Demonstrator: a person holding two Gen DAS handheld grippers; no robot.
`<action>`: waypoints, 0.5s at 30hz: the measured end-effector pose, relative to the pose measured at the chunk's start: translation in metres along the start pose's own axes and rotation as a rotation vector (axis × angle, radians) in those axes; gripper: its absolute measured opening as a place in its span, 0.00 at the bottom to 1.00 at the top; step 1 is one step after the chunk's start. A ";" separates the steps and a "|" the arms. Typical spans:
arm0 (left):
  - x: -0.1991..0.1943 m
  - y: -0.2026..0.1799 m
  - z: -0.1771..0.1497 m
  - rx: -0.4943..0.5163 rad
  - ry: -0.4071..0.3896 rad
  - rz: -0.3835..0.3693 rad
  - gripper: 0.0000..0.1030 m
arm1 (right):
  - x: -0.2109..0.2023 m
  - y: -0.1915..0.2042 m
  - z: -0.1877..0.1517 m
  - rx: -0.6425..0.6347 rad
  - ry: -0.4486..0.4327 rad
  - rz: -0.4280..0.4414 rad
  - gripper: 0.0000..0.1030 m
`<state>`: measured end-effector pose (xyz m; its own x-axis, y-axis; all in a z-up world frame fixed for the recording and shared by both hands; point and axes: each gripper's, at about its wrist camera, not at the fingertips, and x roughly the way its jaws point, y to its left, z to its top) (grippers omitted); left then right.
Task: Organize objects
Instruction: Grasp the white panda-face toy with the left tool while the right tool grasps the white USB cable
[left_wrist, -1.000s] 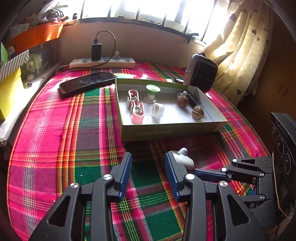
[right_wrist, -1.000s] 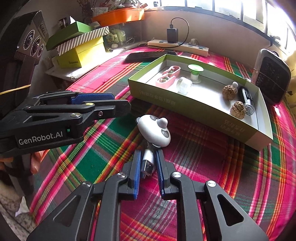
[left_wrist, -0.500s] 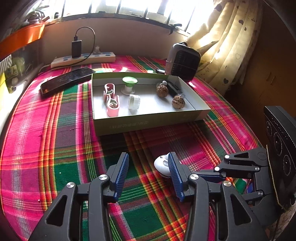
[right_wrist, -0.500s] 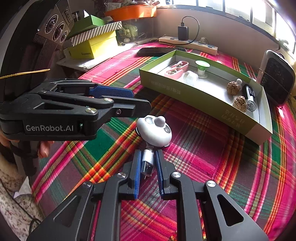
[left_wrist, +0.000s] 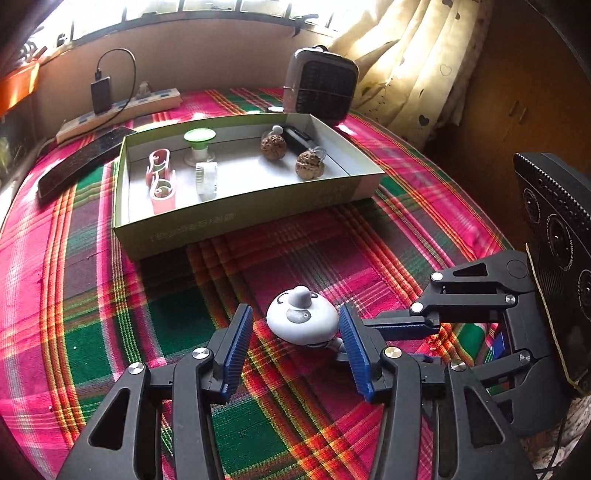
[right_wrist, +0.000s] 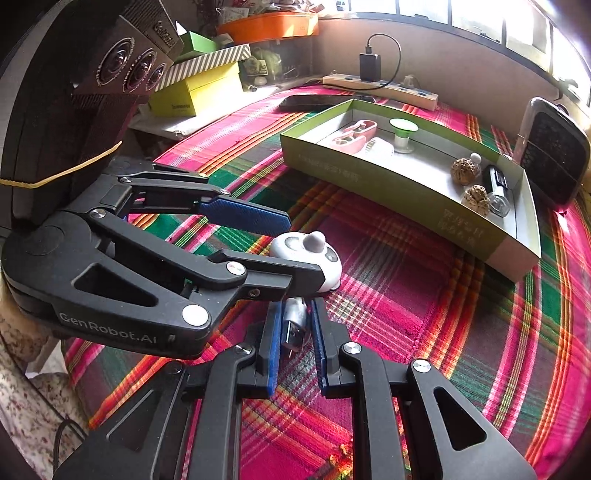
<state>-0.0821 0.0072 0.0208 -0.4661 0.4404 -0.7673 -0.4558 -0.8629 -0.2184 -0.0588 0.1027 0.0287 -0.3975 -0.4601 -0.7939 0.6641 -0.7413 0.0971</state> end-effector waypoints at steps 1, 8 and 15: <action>0.001 -0.001 0.000 0.004 0.005 -0.003 0.46 | 0.000 -0.001 0.000 0.002 -0.001 0.002 0.16; 0.006 -0.003 0.003 0.008 0.014 0.008 0.46 | -0.002 -0.002 -0.002 0.002 -0.003 0.002 0.16; 0.009 0.001 0.005 -0.012 0.014 -0.001 0.45 | -0.003 -0.003 -0.003 0.003 -0.003 -0.001 0.16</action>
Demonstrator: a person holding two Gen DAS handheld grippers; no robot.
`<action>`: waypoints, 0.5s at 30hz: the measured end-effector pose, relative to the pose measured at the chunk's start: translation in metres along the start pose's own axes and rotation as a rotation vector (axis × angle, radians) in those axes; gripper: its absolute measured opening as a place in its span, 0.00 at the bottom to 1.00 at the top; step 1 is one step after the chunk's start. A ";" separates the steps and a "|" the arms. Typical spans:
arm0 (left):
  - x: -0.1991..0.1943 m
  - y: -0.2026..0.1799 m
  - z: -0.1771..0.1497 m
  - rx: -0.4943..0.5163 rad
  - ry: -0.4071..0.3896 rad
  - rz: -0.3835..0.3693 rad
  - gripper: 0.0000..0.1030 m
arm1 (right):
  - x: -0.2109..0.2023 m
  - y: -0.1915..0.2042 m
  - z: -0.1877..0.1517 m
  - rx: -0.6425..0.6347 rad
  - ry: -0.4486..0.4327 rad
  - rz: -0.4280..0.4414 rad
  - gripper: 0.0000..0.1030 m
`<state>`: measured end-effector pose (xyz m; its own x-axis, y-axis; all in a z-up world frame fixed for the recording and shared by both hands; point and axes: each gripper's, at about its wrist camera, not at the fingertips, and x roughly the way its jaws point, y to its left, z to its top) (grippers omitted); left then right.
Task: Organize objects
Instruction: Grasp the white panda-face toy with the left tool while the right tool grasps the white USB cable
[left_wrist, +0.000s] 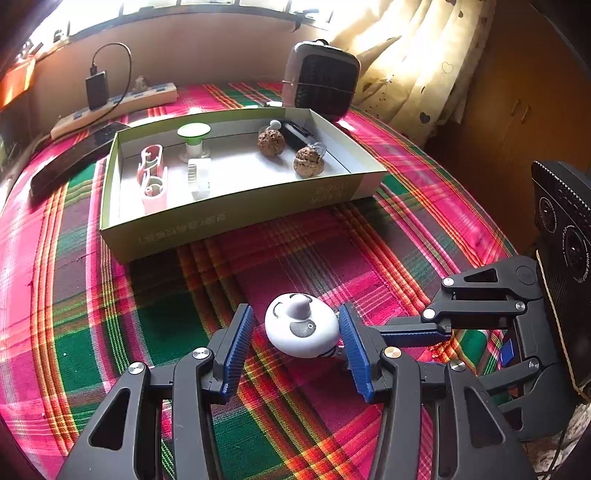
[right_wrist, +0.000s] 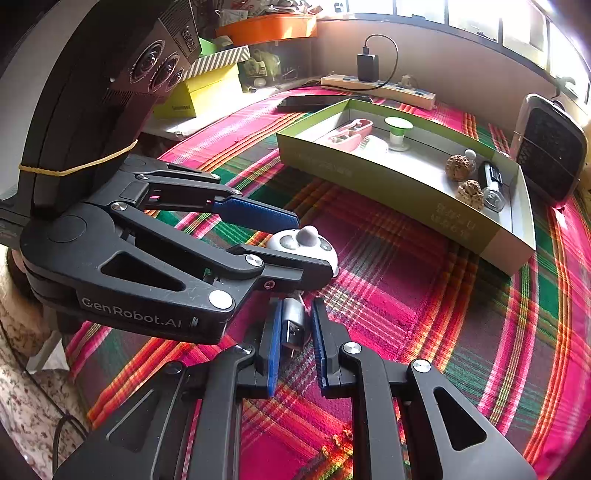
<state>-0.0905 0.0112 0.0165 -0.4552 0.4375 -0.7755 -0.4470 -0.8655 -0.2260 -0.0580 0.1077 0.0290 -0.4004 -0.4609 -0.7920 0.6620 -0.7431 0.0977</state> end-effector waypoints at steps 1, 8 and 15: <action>0.000 0.000 0.000 0.001 -0.001 0.001 0.45 | 0.000 0.000 0.000 0.000 -0.001 0.000 0.16; 0.001 0.003 0.001 -0.008 -0.005 0.011 0.38 | -0.001 -0.002 -0.001 0.004 -0.002 -0.004 0.16; 0.000 0.009 0.002 -0.025 -0.016 0.036 0.38 | -0.002 -0.003 -0.001 0.004 -0.002 -0.022 0.16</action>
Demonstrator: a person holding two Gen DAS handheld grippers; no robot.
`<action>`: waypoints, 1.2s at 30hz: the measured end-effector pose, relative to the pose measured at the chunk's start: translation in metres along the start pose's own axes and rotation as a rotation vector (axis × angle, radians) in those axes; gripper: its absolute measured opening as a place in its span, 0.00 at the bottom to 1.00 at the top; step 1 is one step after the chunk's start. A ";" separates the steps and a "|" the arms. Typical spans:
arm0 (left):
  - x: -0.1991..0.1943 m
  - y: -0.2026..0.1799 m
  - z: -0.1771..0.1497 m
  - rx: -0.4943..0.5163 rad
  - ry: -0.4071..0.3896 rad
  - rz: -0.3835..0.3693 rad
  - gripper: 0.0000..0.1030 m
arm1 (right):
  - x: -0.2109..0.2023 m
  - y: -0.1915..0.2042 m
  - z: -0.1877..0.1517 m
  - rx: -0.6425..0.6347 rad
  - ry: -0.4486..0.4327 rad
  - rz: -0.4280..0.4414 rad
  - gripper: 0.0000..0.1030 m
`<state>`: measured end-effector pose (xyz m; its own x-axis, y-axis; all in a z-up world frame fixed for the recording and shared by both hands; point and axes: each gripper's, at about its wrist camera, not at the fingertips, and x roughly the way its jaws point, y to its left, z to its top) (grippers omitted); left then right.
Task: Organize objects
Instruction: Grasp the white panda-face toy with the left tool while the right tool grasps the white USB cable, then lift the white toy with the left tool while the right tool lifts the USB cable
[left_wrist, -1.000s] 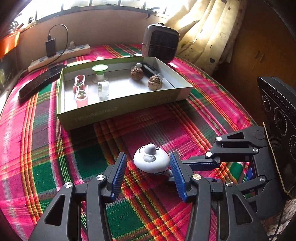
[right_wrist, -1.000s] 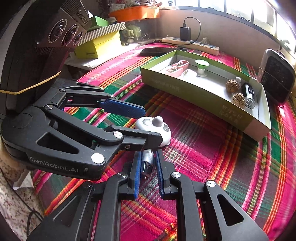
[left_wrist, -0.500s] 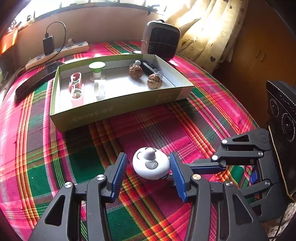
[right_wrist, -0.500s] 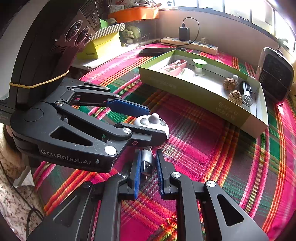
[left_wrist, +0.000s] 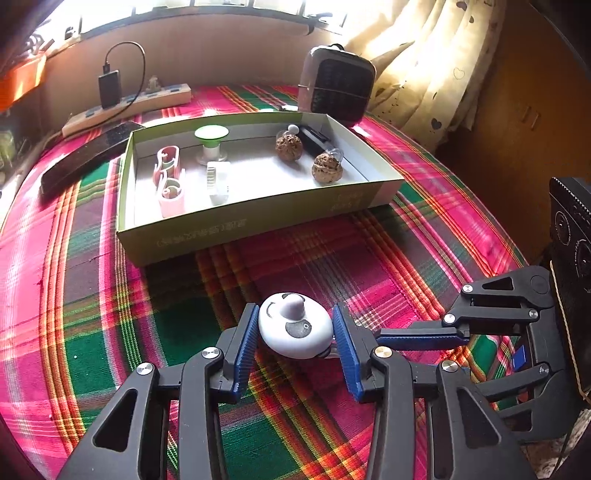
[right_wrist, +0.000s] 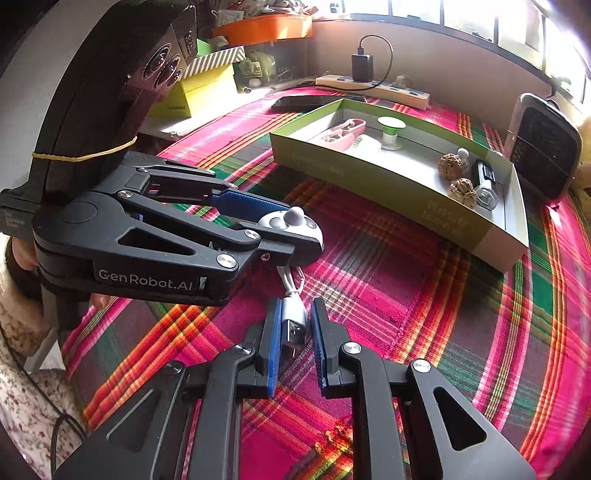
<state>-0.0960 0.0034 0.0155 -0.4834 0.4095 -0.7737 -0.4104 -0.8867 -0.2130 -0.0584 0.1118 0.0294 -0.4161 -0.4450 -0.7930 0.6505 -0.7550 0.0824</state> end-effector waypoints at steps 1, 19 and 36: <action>0.000 0.002 0.000 -0.006 -0.002 0.006 0.38 | 0.000 -0.001 0.000 0.003 -0.001 -0.007 0.16; -0.002 0.014 -0.002 -0.049 -0.029 0.034 0.38 | -0.006 -0.023 -0.003 0.078 -0.030 -0.156 0.16; -0.002 0.013 -0.001 -0.045 -0.042 0.057 0.38 | -0.007 -0.025 -0.006 0.091 -0.040 -0.160 0.16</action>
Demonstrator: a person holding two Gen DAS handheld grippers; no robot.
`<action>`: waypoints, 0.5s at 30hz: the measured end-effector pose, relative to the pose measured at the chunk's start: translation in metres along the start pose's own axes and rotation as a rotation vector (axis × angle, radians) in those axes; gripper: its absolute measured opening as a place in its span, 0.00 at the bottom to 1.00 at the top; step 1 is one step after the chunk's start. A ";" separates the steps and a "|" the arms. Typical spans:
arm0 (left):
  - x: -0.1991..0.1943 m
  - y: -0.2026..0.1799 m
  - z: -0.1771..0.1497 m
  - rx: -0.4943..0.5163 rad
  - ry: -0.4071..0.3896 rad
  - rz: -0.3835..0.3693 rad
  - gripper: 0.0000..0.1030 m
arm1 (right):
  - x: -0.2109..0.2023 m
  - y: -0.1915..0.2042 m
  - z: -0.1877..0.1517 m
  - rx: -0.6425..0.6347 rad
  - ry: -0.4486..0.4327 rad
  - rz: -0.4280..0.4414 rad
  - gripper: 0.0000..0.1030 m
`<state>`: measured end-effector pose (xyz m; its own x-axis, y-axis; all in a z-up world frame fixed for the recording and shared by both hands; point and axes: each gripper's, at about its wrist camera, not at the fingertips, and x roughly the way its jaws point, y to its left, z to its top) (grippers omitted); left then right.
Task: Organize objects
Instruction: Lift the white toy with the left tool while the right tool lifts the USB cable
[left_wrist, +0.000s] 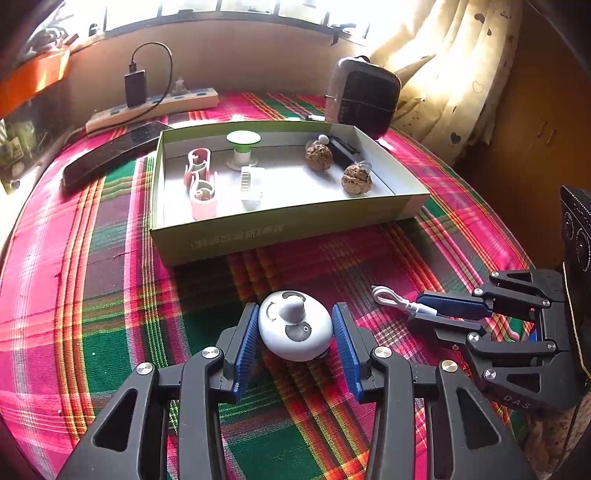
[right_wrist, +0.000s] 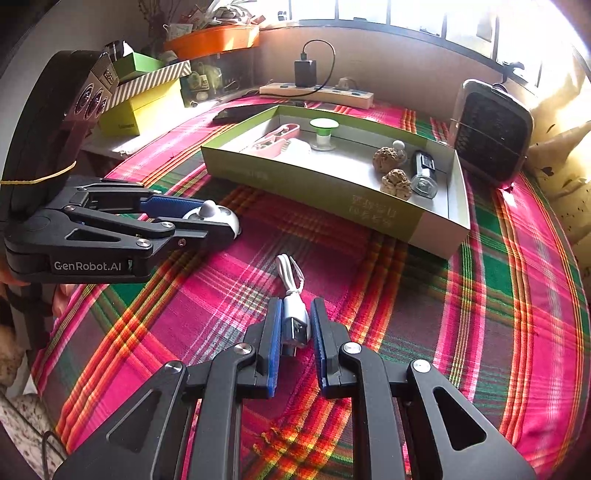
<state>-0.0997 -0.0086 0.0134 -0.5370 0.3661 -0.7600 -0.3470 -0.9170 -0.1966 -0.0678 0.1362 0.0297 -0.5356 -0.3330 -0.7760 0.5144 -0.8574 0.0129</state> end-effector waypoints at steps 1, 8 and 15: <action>0.000 0.000 0.000 0.000 -0.001 0.000 0.38 | 0.000 0.000 0.000 0.000 0.000 0.000 0.16; 0.000 0.000 0.000 0.000 -0.002 0.002 0.37 | 0.000 0.000 0.000 0.001 0.000 -0.002 0.16; 0.000 0.000 0.000 0.001 -0.002 0.003 0.37 | 0.000 -0.002 -0.001 0.002 -0.001 0.000 0.16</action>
<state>-0.0996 -0.0091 0.0133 -0.5396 0.3633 -0.7595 -0.3460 -0.9181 -0.1934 -0.0681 0.1378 0.0296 -0.5364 -0.3336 -0.7752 0.5132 -0.8581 0.0142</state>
